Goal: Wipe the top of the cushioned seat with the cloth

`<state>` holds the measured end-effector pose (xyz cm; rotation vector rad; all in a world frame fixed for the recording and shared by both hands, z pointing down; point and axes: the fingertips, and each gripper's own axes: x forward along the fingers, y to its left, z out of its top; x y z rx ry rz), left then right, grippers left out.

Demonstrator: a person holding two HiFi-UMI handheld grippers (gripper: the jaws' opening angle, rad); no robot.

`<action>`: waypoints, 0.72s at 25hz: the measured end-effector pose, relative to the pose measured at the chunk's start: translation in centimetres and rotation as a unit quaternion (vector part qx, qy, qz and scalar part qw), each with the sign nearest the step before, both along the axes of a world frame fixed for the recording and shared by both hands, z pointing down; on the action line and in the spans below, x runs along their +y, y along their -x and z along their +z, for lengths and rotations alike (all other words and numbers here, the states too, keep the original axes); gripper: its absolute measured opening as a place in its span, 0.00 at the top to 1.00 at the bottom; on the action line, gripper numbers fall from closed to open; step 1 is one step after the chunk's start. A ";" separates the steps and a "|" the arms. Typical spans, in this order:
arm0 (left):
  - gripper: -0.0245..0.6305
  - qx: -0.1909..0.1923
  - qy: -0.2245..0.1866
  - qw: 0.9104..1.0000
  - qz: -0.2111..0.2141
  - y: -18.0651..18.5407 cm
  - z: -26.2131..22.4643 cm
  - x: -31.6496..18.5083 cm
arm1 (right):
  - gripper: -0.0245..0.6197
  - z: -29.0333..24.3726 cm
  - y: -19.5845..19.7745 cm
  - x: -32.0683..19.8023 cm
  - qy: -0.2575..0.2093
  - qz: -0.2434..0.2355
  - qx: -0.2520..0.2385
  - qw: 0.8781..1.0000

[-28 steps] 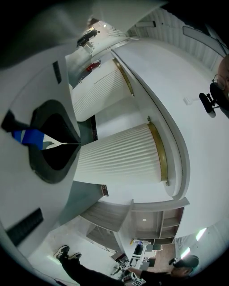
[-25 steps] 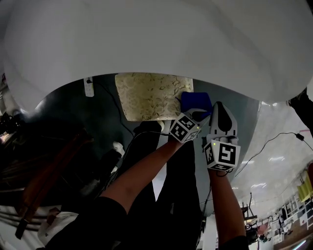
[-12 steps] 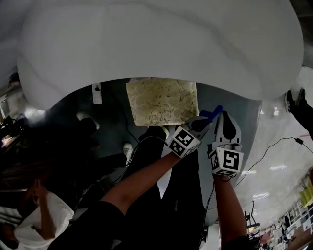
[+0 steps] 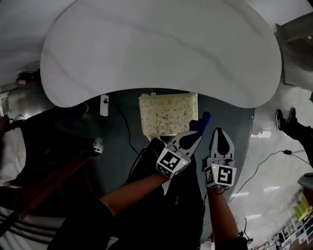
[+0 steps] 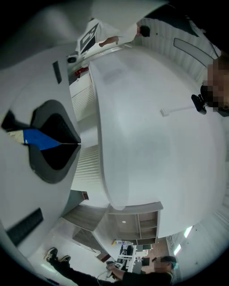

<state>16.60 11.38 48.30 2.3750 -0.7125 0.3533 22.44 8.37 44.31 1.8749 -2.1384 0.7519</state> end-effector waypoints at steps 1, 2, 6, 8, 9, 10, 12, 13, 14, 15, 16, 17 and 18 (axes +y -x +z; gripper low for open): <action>0.90 0.004 -0.011 1.000 -0.007 0.7 -1.6 -0.3 | 0.90 -1.1 0.5 0.1 -0.005 0.001 0.000 1.000; 0.90 0.005 -0.024 1.000 -0.015 1.6 -3.2 -0.5 | 0.90 -2.3 1.0 0.4 -0.010 -0.001 0.003 1.000; 0.90 0.014 -0.058 0.997 -0.057 4.8 -10.6 -1.0 | 0.90 -8.2 4.2 1.4 -0.028 -0.034 0.029 0.999; 0.90 0.026 -0.063 0.995 -0.079 6.4 -13.6 -1.4 | 0.90 -11.2 5.6 1.1 -0.041 -0.042 0.026 0.998; 0.90 0.028 -0.074 0.994 -0.081 7.2 -15.1 -2.0 | 0.90 -12.8 6.4 0.5 -0.050 -0.041 0.021 0.998; 0.91 0.027 -0.092 0.992 -0.081 8.3 -16.7 -2.5 | 0.90 -14.4 7.3 -0.1 -0.057 -0.042 0.016 0.997; 0.91 0.023 -0.123 0.988 -0.091 10.6 -19.9 -2.8 | 0.90 -17.4 9.5 -0.4 -0.061 -0.058 0.014 0.996; 0.91 0.022 -0.132 0.986 -0.103 11.9 -21.6 -2.7 | 0.90 -18.9 10.7 -0.2 -0.061 -0.070 0.016 0.996; 0.91 0.021 -0.138 0.984 -0.114 13.2 -23.3 -2.5 | 0.90 -20.3 12.0 0.1 -0.062 -0.082 0.017 0.995; 0.90 0.019 -0.145 0.981 -0.124 14.5 -25.0 -2.4 | 0.90 -21.7 13.3 0.3 -0.064 -0.094 0.018 0.993; 0.91 0.016 -0.153 0.979 -0.134 15.9 -26.7 -2.5 | 0.90 -23.1 14.6 0.4 -0.068 -0.105 0.017 0.992; 0.91 0.013 -0.163 0.976 -0.143 17.2 -28.3 -2.6 | 0.90 -24.4 16.0 0.4 -0.072 -0.116 0.016 0.990; 0.91 0.011 -0.174 0.973 -0.152 18.6 -29.9 -2.7 | 0.90 -25.7 17.4 0.5 -0.077 -0.126 0.016 0.989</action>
